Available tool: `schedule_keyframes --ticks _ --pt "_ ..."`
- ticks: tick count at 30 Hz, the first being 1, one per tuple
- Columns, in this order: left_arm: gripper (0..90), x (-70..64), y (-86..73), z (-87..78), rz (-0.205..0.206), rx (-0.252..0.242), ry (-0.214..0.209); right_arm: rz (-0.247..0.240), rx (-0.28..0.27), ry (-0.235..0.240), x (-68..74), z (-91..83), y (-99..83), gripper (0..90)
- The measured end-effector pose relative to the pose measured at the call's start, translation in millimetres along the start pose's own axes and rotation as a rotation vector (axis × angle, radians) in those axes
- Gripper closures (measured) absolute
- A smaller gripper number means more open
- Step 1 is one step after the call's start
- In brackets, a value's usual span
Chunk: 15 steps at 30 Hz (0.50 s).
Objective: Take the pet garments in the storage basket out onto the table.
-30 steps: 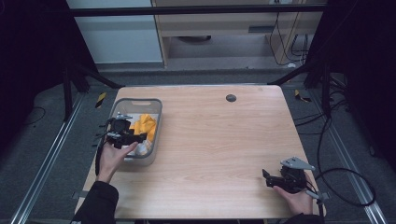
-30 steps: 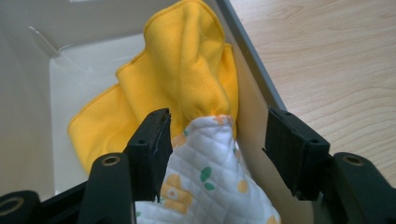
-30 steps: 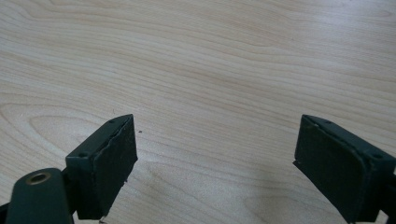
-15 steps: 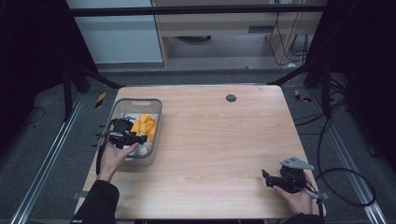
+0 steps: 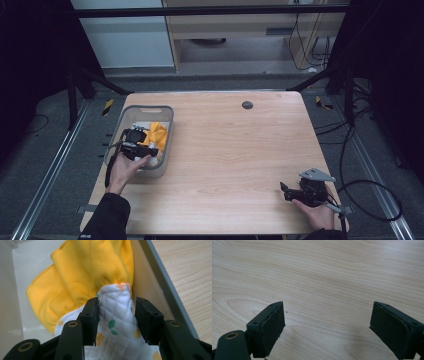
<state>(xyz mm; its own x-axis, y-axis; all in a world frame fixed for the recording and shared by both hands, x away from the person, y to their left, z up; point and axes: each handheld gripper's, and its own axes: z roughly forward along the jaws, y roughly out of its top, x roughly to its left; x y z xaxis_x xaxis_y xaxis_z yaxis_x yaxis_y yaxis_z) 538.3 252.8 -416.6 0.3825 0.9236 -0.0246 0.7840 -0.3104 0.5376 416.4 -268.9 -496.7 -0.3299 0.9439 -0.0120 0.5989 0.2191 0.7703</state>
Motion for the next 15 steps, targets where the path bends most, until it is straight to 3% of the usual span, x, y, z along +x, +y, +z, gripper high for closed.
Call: schedule_keyframes --ticks 10,15 --pt "71.0 3.8 1.3 4.0 -0.012 0.037 -0.003 0.004 0.009 0.007 0.5 0.0 -0.1 11.9" --pt "77.6 5.1 0.9 2.8 -0.017 0.032 0.000 0.000 0.007 0.003 0.1 0.4 -0.1 11.9"
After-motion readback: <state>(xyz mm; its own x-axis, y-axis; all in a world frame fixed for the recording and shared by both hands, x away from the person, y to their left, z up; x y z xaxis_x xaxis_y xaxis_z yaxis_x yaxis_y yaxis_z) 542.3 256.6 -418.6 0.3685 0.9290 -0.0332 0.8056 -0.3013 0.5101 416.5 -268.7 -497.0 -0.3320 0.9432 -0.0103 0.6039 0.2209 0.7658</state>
